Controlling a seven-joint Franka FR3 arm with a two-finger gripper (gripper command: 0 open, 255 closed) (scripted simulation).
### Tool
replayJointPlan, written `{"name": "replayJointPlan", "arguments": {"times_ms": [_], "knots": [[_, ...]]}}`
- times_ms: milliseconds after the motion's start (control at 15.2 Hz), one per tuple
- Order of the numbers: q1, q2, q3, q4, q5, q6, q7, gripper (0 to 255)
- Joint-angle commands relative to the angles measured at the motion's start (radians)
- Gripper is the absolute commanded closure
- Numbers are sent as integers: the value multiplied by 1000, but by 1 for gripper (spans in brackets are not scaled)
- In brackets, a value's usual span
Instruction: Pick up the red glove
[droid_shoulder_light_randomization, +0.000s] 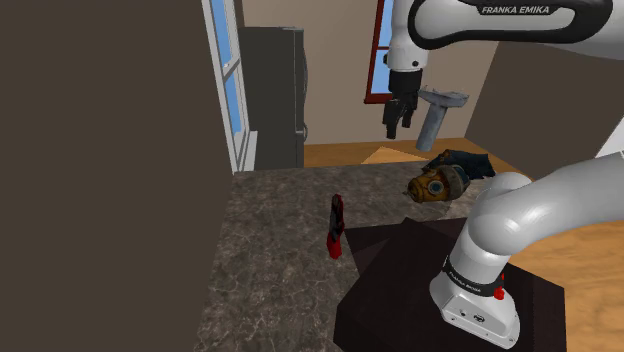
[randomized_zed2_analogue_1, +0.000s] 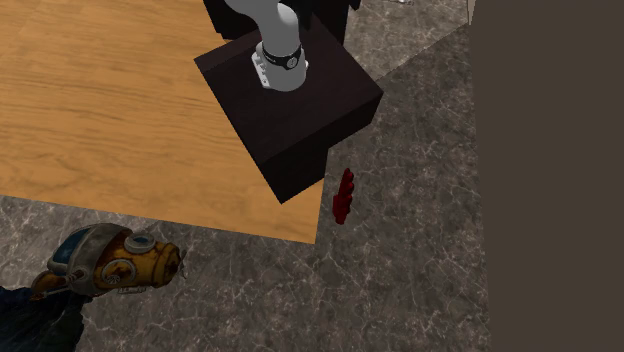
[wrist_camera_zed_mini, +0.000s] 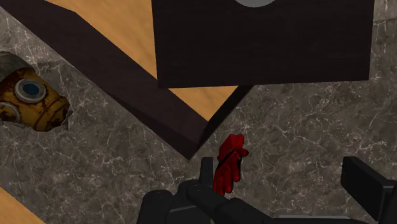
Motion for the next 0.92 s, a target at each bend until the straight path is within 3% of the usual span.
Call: {"name": "replayJointPlan", "arguments": {"times_ms": [0,462,858], "knots": [[0,0,0,0,0,0,0,0],[3,27,20,-219,-15,272,43,0],[1,133,37,-354,-39,533,87,0]]}}
